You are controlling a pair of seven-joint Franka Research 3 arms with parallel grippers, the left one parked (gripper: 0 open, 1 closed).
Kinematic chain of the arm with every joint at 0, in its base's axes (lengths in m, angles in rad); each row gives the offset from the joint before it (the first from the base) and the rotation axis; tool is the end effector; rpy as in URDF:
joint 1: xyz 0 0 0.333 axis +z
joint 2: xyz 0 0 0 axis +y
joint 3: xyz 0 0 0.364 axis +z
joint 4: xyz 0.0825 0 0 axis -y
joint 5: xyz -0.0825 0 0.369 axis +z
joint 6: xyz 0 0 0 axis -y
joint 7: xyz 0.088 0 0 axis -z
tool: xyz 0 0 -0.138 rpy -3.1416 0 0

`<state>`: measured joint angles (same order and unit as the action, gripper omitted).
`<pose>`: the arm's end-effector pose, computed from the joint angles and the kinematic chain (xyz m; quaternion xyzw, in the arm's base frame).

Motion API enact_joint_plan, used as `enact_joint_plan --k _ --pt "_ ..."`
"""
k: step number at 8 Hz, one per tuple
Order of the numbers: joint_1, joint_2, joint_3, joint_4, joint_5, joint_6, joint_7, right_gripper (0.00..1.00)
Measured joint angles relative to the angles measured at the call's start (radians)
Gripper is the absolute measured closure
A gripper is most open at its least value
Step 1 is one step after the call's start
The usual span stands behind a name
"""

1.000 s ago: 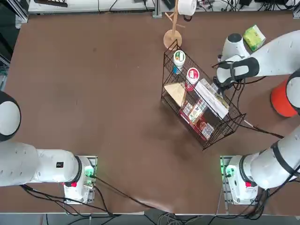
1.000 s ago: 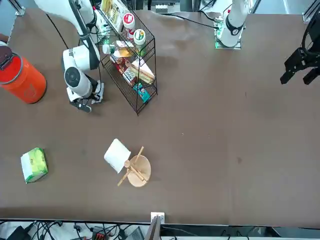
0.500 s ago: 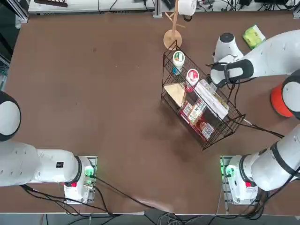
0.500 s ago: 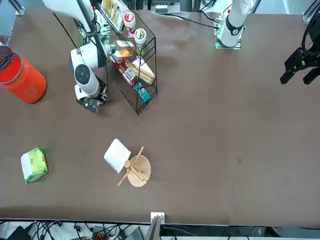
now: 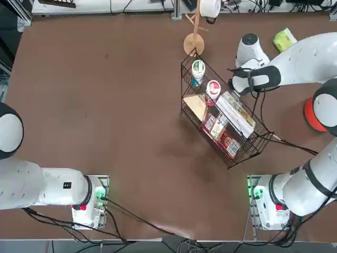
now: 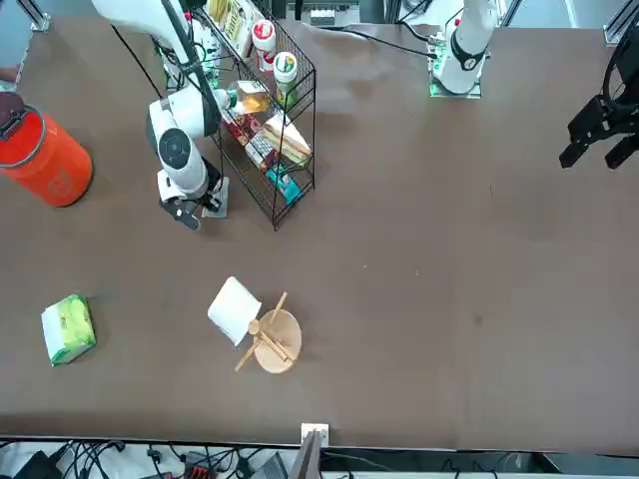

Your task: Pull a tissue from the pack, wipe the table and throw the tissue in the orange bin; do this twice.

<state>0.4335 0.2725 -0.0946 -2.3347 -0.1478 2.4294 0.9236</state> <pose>0.4719 0.1619 0.2353 0.9680 -0.2281 -0.0385 0.0974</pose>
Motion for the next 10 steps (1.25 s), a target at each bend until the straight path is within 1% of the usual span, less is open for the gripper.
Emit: enact_joint_plan --k 1,3,4,5,6,7,8,9,10 --pt "-0.008 0.003 -0.008 0.0 0.0 -0.016 -0.024 0.99" --pt "-0.037 0.013 -0.012 0.0 0.0 -0.024 -0.071 0.99" --pt "-0.042 0.013 -0.015 0.002 -0.003 -0.025 -0.081 0.99" --pt "-0.045 0.011 -0.024 0.017 -0.01 -0.05 -0.105 0.99" --pt "-0.05 0.002 -0.039 0.053 -0.012 -0.14 -0.154 0.99" --pt "-0.059 -0.011 -0.056 0.112 -0.013 -0.27 -0.211 0.99" --pt "-0.074 -0.025 -0.065 0.181 -0.014 -0.397 -0.26 0.99" --pt "-0.093 -0.04 -0.069 0.241 -0.015 -0.494 -0.306 0.99" --pt "-0.116 -0.057 -0.073 0.284 -0.028 -0.566 -0.356 0.99"
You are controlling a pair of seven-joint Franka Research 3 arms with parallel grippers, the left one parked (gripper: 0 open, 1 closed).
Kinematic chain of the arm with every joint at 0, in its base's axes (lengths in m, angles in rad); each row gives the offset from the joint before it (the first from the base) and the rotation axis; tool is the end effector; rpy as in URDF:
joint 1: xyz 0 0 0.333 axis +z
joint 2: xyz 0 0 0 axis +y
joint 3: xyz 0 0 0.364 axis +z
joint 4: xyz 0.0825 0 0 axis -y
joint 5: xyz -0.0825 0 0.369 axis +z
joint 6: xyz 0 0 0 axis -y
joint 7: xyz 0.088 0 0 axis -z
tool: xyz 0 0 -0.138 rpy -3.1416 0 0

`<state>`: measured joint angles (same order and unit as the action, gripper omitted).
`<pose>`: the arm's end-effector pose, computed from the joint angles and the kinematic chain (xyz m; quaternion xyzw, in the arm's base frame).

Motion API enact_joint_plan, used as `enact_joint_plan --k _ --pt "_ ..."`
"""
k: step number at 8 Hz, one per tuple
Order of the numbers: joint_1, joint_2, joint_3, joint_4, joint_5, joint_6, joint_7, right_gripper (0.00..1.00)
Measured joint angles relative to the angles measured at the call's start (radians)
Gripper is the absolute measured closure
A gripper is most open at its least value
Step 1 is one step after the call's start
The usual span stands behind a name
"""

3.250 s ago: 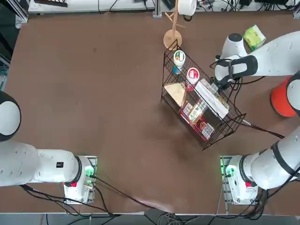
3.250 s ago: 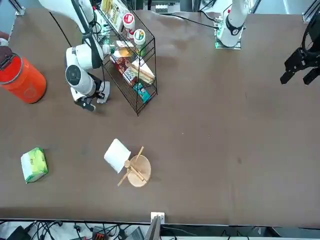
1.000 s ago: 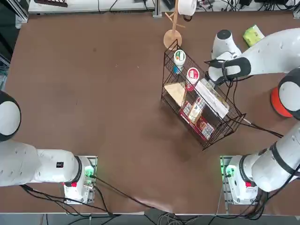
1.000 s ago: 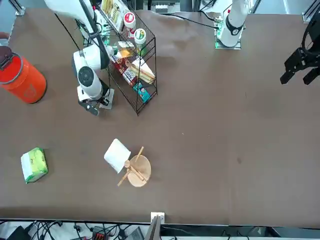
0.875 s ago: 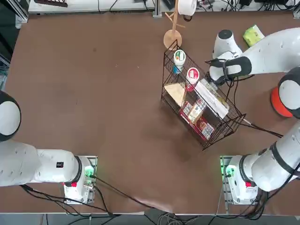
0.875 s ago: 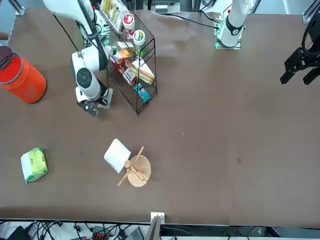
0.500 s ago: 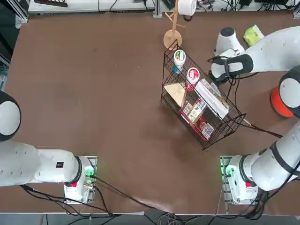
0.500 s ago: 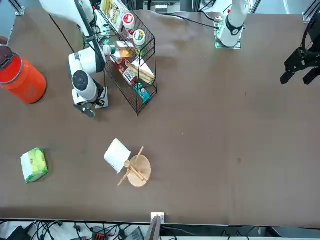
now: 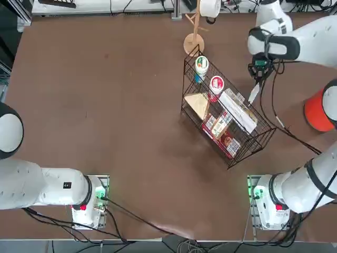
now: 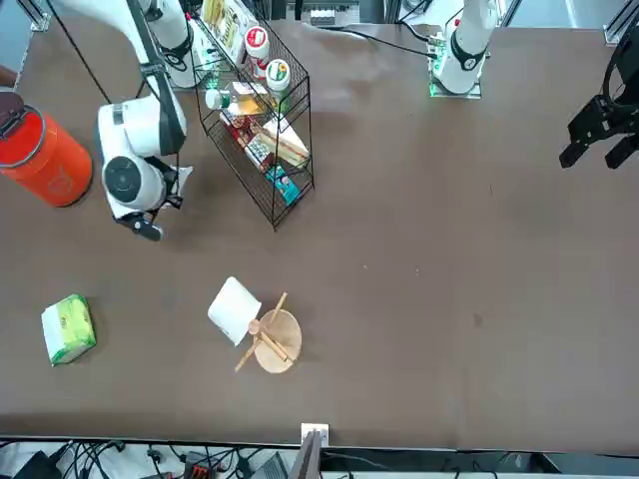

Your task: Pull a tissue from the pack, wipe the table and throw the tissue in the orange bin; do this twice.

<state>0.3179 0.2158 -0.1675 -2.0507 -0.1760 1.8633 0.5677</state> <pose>0.5191 0.0620 0.3397 0.9618 -0.1629 -0.1524 0.1589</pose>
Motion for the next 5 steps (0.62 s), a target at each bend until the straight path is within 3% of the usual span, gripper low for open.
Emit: enact_joint_plan --k 5 --pt "-0.108 -0.068 -0.08 0.163 -0.196 -0.256 -0.339 0.99"
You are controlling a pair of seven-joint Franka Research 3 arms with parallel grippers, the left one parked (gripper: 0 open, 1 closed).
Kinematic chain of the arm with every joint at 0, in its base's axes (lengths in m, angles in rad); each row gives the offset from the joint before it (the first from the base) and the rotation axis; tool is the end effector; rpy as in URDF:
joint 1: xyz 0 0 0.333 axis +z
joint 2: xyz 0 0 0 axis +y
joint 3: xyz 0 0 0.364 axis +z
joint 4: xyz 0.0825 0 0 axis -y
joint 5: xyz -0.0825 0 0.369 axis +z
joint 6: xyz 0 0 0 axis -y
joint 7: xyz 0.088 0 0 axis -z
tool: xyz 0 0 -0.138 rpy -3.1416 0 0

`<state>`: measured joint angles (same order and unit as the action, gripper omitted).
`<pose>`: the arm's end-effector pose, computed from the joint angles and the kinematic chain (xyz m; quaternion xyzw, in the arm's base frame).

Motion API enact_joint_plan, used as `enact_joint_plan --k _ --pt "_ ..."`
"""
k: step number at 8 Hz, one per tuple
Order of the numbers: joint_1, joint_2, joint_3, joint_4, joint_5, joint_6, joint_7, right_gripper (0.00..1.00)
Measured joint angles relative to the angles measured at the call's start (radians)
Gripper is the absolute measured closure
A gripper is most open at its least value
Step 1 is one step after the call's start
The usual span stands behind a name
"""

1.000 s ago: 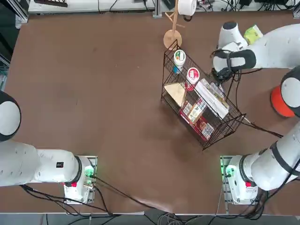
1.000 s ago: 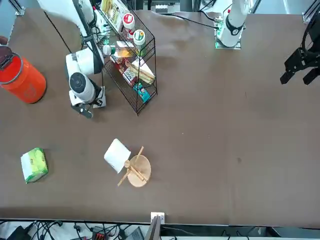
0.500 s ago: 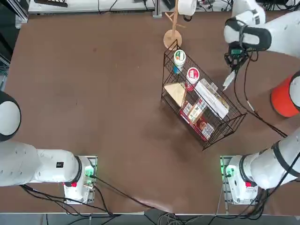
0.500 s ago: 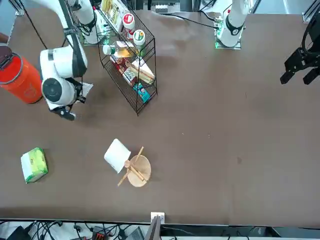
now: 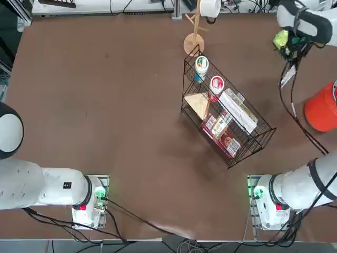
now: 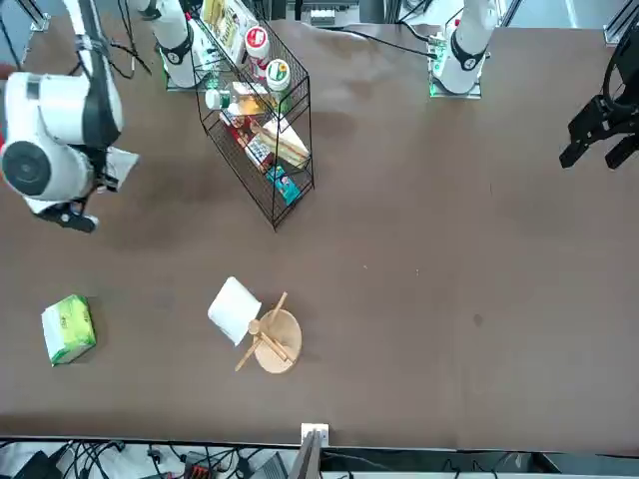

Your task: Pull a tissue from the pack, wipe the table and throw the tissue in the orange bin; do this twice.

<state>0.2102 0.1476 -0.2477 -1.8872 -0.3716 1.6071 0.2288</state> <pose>0.5266 -0.0635 0.4397 0.9546 -0.0846 -0.1872 0.2155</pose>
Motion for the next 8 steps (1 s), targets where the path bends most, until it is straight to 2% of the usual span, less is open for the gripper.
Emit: enact_joint_plan --k 2,5,6,8 --pt "-0.001 -0.002 -0.055 0.049 -0.104 -0.053 -0.119 0.99" --pt "-0.006 -0.003 -0.18 0.062 -0.216 -0.058 -0.289 0.99" --pt "-0.012 -0.003 -0.199 0.062 -0.233 -0.058 -0.313 0.99" --pt "-0.053 0.005 -0.208 0.062 -0.264 -0.056 -0.362 0.99"
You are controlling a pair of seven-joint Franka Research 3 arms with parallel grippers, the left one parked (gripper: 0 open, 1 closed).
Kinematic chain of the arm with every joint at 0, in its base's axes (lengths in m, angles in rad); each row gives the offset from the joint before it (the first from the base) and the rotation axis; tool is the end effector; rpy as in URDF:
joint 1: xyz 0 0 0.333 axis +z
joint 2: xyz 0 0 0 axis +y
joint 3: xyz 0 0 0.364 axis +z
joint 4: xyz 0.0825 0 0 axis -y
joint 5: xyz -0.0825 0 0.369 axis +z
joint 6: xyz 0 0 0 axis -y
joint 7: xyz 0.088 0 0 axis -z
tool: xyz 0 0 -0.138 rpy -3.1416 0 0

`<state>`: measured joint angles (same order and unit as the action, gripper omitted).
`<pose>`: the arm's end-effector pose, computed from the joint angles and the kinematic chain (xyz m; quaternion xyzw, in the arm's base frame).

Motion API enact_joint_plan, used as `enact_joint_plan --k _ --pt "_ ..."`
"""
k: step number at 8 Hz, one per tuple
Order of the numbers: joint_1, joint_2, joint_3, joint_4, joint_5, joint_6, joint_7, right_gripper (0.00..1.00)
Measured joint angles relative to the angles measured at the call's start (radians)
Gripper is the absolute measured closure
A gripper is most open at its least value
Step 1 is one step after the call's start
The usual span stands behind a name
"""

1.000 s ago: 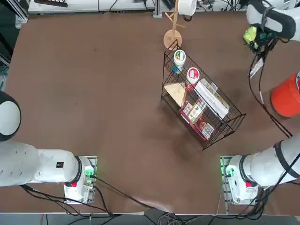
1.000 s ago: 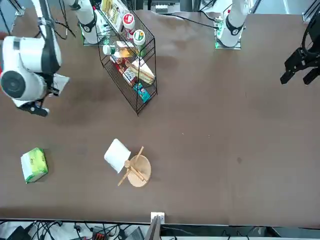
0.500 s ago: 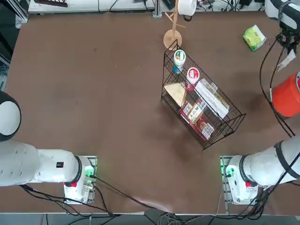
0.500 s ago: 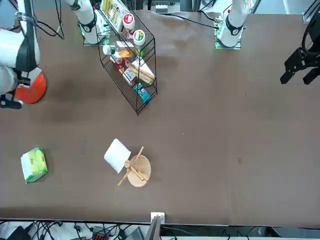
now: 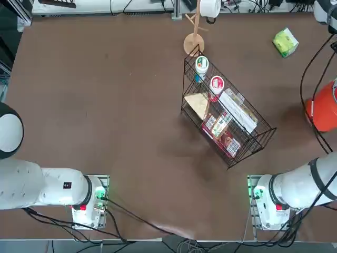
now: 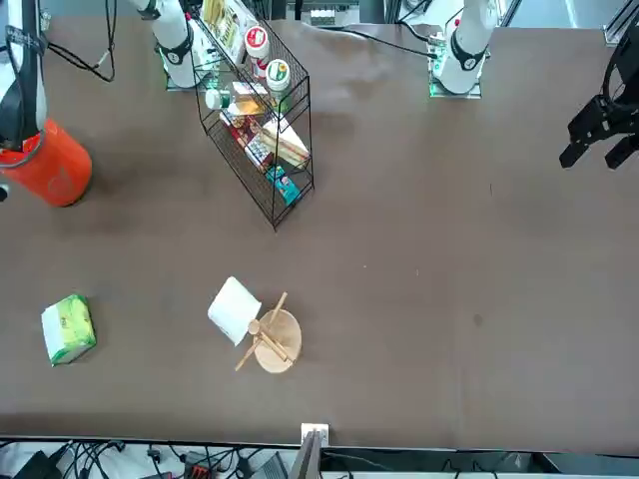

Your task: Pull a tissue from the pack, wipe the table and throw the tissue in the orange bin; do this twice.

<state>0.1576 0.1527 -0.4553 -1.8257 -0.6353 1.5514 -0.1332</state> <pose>0.4959 -0.2257 0.4862 0.9203 -0.0222 -0.2630 0.2888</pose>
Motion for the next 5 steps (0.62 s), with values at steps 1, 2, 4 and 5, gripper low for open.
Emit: enact_joint_plan --k 1,2,4,5 --pt "-0.028 0.01 -0.001 -0.001 -0.001 0.008 -0.019 0.99" --pt "-0.046 0.024 -0.001 -0.004 -0.002 0.02 -0.03 0.99" --pt "-0.07 0.06 -0.002 -0.007 -0.002 0.05 -0.046 0.99" --pt "-0.083 0.074 -0.002 -0.007 -0.002 0.065 -0.062 0.99"
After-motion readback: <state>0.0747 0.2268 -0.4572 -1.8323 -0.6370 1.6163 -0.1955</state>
